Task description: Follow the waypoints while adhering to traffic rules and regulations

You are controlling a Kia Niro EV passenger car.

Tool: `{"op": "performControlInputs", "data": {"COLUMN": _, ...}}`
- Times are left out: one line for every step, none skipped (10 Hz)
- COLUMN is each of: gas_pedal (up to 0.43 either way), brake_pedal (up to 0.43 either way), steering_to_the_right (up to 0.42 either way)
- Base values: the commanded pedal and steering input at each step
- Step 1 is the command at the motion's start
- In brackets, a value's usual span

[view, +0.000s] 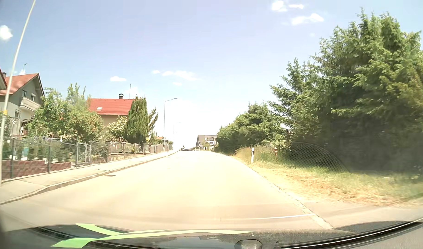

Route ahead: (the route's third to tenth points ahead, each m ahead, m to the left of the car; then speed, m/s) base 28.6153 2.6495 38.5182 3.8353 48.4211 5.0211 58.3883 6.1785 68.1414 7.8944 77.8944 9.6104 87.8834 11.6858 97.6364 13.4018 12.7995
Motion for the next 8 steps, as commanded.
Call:
{"op": "performControlInputs", "data": {"gas_pedal": 0.287, "brake_pedal": 0.0, "steering_to_the_right": -0.01}}
{"op": "performControlInputs", "data": {"gas_pedal": 0.287, "brake_pedal": 0.0, "steering_to_the_right": -0.01}}
{"op": "performControlInputs", "data": {"gas_pedal": 0.268, "brake_pedal": 0.0, "steering_to_the_right": -0.011}}
{"op": "performControlInputs", "data": {"gas_pedal": 0.268, "brake_pedal": 0.0, "steering_to_the_right": -0.014}}
{"op": "performControlInputs", "data": {"gas_pedal": 0.268, "brake_pedal": 0.0, "steering_to_the_right": -0.017}}
{"op": "performControlInputs", "data": {"gas_pedal": 0.268, "brake_pedal": 0.0, "steering_to_the_right": -0.018}}
{"op": "performControlInputs", "data": {"gas_pedal": 0.311, "brake_pedal": 0.0, "steering_to_the_right": -0.019}}
{"op": "performControlInputs", "data": {"gas_pedal": 0.319, "brake_pedal": 0.0, "steering_to_the_right": -0.018}}
